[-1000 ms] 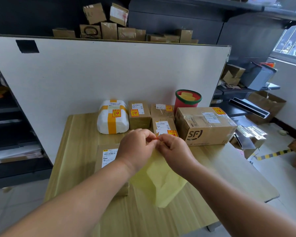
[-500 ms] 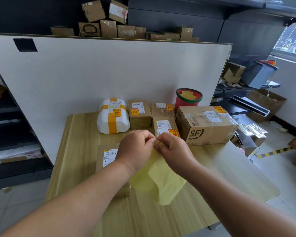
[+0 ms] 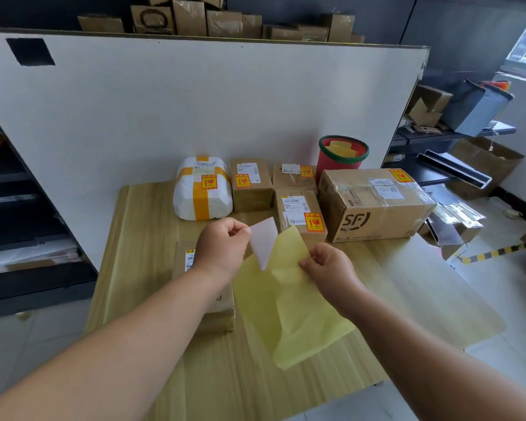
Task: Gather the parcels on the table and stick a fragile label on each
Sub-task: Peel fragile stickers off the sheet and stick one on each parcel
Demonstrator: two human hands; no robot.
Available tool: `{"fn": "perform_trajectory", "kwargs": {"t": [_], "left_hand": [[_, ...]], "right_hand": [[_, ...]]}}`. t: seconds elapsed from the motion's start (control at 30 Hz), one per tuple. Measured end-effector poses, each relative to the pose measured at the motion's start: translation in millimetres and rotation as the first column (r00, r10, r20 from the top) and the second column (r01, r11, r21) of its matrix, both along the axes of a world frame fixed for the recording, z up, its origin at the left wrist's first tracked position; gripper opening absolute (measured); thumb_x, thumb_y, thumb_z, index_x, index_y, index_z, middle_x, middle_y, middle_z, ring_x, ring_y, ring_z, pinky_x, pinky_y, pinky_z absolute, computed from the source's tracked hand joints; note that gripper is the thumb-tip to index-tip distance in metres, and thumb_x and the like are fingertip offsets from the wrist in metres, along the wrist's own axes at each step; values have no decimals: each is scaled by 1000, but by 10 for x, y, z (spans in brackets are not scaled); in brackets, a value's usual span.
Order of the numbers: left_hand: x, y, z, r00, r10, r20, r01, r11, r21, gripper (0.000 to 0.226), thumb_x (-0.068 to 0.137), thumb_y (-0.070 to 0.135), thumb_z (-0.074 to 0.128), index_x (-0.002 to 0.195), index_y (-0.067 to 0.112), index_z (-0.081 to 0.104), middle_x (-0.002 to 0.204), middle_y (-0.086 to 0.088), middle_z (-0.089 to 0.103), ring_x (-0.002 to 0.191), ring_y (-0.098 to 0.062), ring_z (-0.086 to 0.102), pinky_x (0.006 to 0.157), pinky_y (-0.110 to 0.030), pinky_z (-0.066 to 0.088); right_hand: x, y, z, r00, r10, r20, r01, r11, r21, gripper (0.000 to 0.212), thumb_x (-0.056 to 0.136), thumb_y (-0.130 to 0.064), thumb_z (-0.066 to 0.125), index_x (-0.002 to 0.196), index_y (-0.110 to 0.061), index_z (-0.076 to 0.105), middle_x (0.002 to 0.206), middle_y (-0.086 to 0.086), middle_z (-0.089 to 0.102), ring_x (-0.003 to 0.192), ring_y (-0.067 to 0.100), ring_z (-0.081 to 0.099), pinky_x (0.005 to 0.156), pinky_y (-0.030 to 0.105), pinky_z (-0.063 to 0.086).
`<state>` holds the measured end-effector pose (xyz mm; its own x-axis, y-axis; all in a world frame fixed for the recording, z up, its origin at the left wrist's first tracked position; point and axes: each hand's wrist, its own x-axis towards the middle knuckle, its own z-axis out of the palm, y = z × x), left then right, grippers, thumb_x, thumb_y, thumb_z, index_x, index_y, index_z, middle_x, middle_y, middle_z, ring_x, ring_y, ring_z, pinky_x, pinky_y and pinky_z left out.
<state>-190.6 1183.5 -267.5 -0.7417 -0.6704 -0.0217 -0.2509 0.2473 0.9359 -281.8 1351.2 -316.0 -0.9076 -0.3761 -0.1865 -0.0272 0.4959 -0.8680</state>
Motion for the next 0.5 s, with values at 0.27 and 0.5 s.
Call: {"fn": "perform_trajectory", "kwargs": {"t": [0.27,0.5], "left_hand": [[-42,-113,-215,994,105,14,-106,984,142,17,84,8,57,71,15,66,76,-6,66,69,-17,53,67,-29,44],[34,-163,-443,1000,10,-6,-9,992,123,16,84,7,65,74,20,65,81,-4,68,75,-13,57,72,-27,46]], "right_hand": [[-196,196,-496,967,-192,168,174,978,116,8,91,-19,60,86,-15,64,87,9,68,79,30,67,72,44,57],[-299,288,-892,887,-336,318,303,941,149,10,92,-14,58,98,-8,64,84,11,67,71,28,63,68,42,56]]}}
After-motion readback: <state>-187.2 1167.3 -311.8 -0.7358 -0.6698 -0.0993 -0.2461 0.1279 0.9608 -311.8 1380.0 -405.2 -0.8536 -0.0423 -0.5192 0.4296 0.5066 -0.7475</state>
